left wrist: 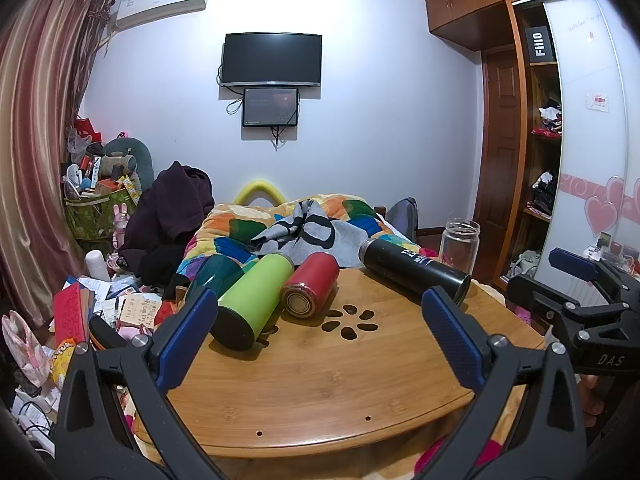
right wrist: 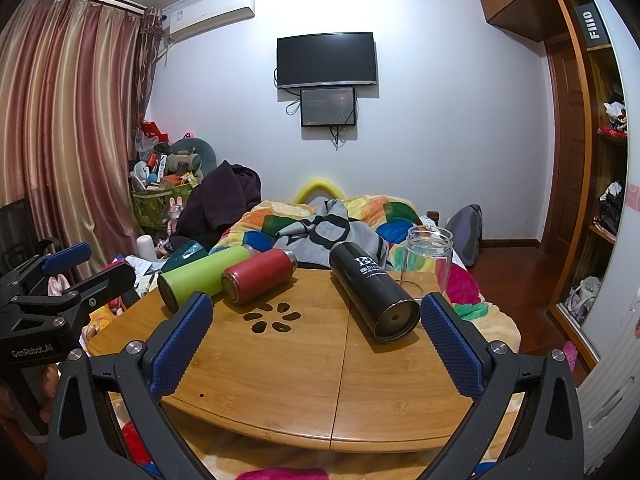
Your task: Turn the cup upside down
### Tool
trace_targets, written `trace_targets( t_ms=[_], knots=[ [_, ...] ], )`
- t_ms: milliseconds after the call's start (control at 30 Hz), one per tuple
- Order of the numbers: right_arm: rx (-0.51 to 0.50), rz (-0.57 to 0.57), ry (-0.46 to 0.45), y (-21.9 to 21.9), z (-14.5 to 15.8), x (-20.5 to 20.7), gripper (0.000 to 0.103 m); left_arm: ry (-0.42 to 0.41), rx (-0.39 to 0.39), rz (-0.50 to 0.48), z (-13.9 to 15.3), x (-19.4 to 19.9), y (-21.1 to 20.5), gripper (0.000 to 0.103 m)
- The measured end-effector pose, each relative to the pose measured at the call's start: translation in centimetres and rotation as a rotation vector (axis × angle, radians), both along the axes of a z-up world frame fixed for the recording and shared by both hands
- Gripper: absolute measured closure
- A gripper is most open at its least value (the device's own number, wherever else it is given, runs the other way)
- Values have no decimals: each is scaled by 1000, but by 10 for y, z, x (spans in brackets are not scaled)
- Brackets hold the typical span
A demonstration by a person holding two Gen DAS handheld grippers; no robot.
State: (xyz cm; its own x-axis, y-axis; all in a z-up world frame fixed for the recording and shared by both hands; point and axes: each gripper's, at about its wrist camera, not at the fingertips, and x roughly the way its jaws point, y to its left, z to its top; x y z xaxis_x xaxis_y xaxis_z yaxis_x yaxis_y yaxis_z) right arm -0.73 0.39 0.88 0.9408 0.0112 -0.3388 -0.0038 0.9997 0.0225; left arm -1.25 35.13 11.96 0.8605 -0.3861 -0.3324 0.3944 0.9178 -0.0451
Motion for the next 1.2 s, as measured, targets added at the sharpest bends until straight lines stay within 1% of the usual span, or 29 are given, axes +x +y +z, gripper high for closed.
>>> trace_targets(
  t_ms=[367,667,967,1200],
  knots=[
    [1,2,1,0,-1,-1,0,-1,-1,-1,0,0,0,0],
    [0,1,1,1,-1,-1,0,-6,1,-8,8,0,-1,0],
    [1,1,0,1,-1,-1,0,-5,-2,-12,7,-1,-1,0],
    [-1,10,23,-1,0,8,0,3,-3,-23,4,3,-3,0]
  ],
)
